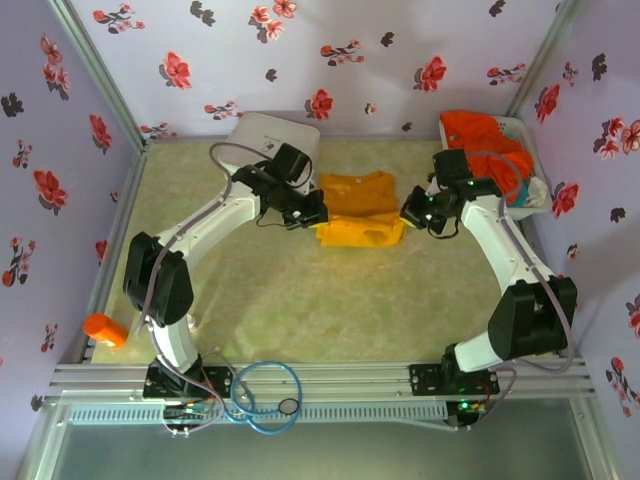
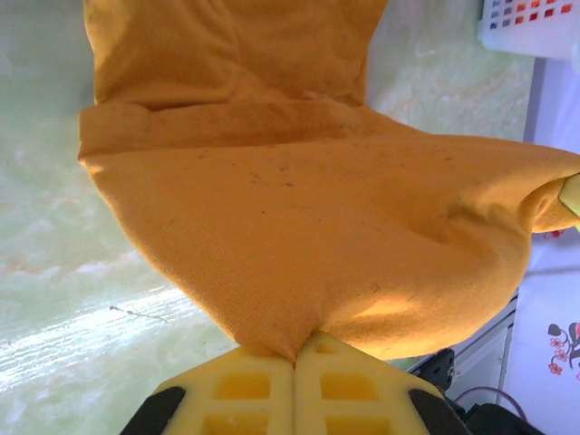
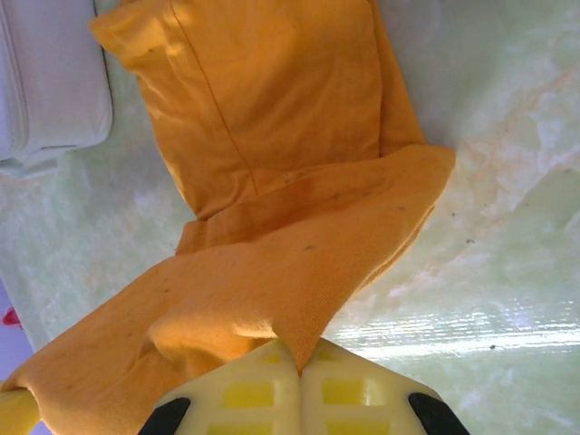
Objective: Fold and stack the t-shirts
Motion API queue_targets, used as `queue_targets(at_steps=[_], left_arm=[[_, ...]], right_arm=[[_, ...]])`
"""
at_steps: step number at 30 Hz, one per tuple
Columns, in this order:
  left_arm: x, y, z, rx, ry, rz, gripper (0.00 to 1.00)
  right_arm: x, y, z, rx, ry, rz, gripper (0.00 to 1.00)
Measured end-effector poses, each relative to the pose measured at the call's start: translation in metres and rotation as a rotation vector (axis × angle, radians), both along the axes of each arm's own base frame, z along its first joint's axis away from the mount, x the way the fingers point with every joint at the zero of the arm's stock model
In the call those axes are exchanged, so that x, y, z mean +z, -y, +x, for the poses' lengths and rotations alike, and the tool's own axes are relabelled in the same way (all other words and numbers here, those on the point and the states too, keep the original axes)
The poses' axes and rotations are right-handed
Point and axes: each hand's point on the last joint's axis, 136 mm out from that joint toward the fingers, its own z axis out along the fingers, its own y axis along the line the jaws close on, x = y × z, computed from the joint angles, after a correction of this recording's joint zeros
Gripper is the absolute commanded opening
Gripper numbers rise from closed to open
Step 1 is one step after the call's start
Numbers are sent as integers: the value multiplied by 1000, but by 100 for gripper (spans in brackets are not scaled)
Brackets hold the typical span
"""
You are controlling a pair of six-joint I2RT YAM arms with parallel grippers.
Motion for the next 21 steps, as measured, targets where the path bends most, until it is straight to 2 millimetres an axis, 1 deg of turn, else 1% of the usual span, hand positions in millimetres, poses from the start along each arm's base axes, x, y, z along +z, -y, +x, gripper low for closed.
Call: queue_targets(at_steps=[6, 15, 21], left_arm=[[8, 2, 22, 4, 19, -10, 0], [-1, 3, 54, 31, 10, -5, 0], [7, 7, 76, 29, 42, -12, 0]], right_arm=[[2, 1, 20, -11, 2, 5, 0], [-3, 3, 47, -14, 0, 9, 0], [-4, 6, 66, -23, 10, 18, 0]])
